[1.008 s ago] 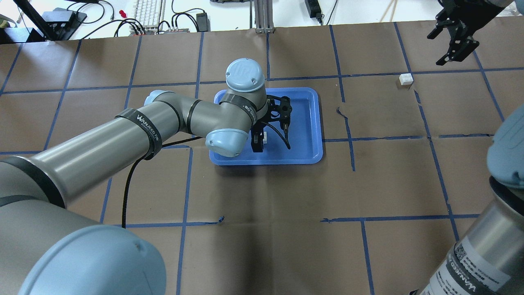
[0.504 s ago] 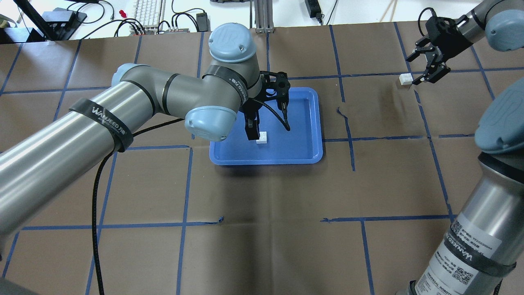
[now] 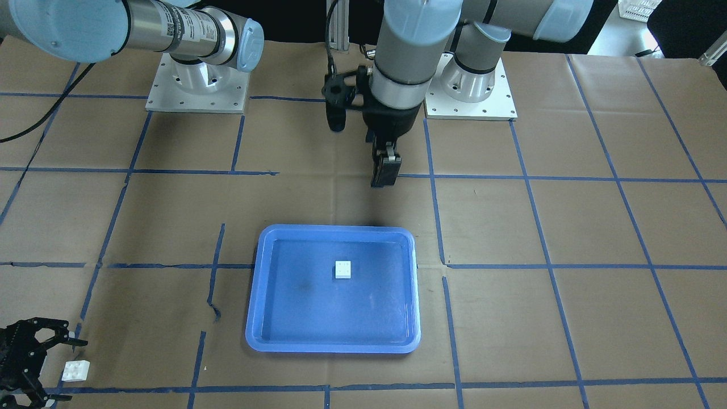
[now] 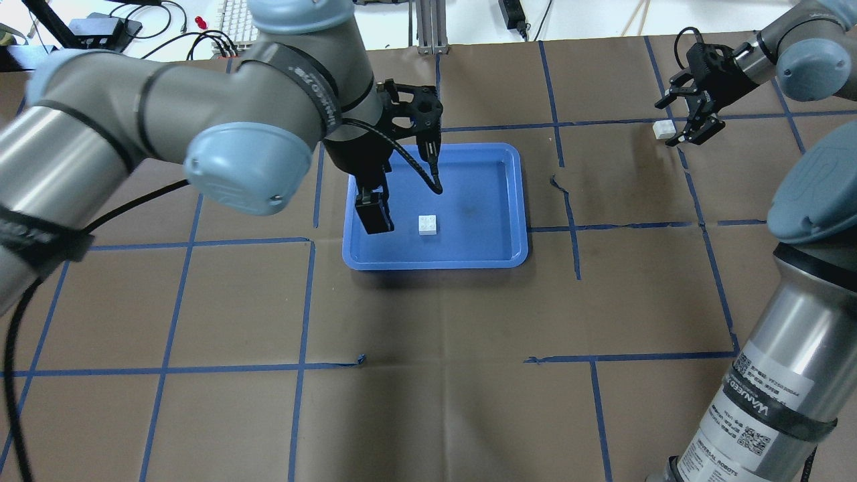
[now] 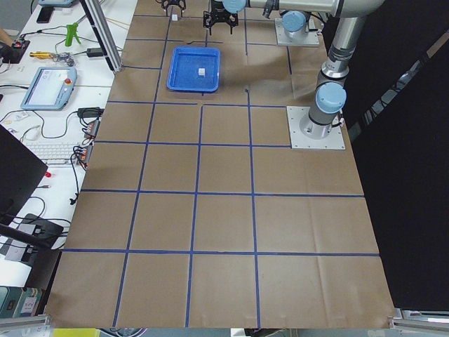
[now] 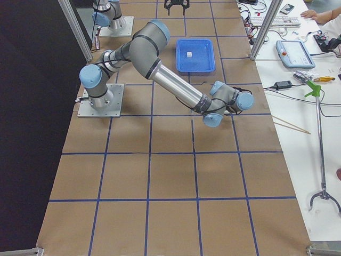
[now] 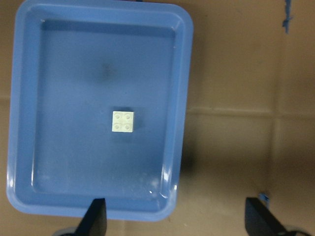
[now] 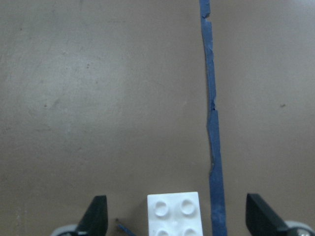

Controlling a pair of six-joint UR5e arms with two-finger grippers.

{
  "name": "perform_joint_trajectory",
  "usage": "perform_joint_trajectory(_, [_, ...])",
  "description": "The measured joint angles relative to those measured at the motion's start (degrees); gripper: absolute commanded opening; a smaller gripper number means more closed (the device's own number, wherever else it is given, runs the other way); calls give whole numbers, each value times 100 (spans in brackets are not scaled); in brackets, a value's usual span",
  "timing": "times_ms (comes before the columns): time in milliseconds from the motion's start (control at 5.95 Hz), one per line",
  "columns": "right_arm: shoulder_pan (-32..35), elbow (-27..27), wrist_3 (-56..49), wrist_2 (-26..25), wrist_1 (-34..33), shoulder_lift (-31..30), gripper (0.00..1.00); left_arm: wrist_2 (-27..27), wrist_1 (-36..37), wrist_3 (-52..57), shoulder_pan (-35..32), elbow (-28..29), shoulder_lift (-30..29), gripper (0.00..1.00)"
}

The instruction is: Assemble white blocks and place on blue tray

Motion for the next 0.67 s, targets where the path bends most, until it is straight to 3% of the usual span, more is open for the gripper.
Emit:
perform_joint_trajectory(336, [-6, 4, 14, -45, -21, 21, 67, 127, -289, -1169, 31, -1, 274, 99])
perform_joint_trajectory(672, [-7, -4, 29, -112, -22, 16, 46, 277, -142, -3223, 72, -9, 361, 99])
